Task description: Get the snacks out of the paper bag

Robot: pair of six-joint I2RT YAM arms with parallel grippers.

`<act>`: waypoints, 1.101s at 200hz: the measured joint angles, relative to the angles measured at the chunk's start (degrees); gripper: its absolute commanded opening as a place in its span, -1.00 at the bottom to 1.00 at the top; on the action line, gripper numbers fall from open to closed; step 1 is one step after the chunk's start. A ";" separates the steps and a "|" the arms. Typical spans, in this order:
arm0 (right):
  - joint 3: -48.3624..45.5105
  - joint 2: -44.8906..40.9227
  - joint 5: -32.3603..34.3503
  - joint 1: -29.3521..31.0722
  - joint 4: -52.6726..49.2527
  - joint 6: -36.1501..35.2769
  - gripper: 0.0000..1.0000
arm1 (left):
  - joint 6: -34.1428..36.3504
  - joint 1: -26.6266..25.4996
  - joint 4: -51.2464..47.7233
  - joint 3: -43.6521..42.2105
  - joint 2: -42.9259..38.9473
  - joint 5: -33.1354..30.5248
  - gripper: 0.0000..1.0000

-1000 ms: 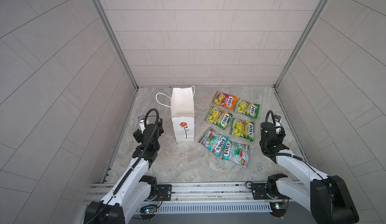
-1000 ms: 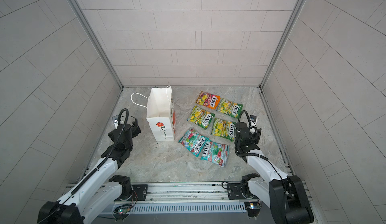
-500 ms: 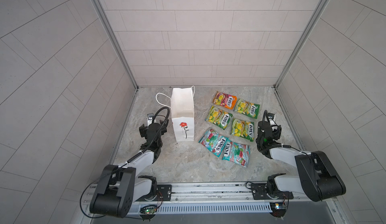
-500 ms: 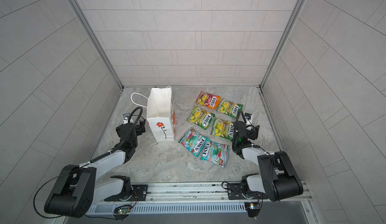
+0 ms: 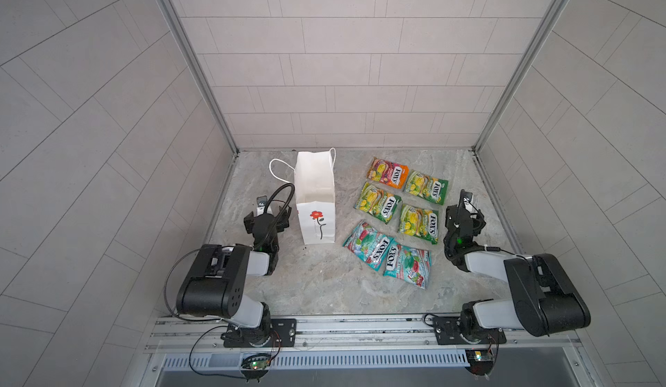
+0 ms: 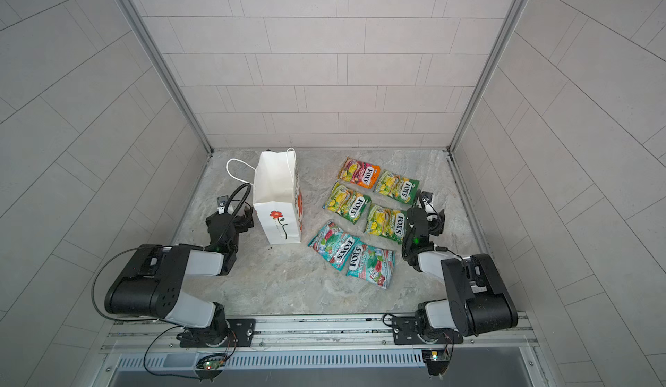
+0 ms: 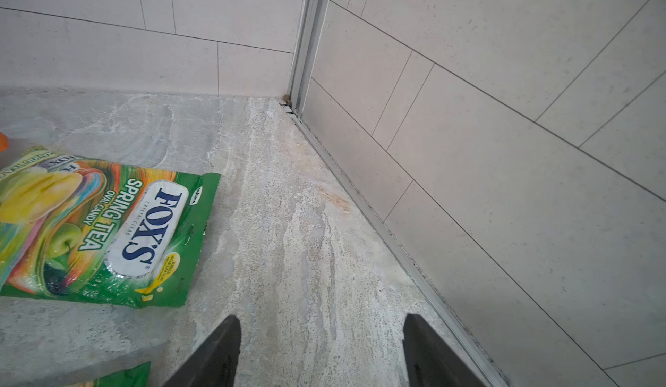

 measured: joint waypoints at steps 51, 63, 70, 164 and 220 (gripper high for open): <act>-0.48 -0.13 -7.15 -1.81 0.42 0.66 0.48 | 0.02 0.63 4.48 -0.24 4.00 3.89 1.00; -1.42 -0.11 -9.40 -2.03 2.64 1.05 0.47 | 0.02 0.63 4.31 -0.22 4.00 4.11 1.00; -2.14 0.09 -10.56 -2.10 4.22 1.33 0.47 | -0.02 0.63 3.69 0.13 4.00 3.96 1.00; -3.93 11.91 -17.49 -2.10 18.29 1.42 0.99 | -1.60 0.63 -0.76 3.37 4.00 -1.16 1.00; -1.73 11.93 -16.35 -1.29 17.49 1.40 0.99 | -1.57 0.63 -1.40 3.39 4.00 -1.18 1.00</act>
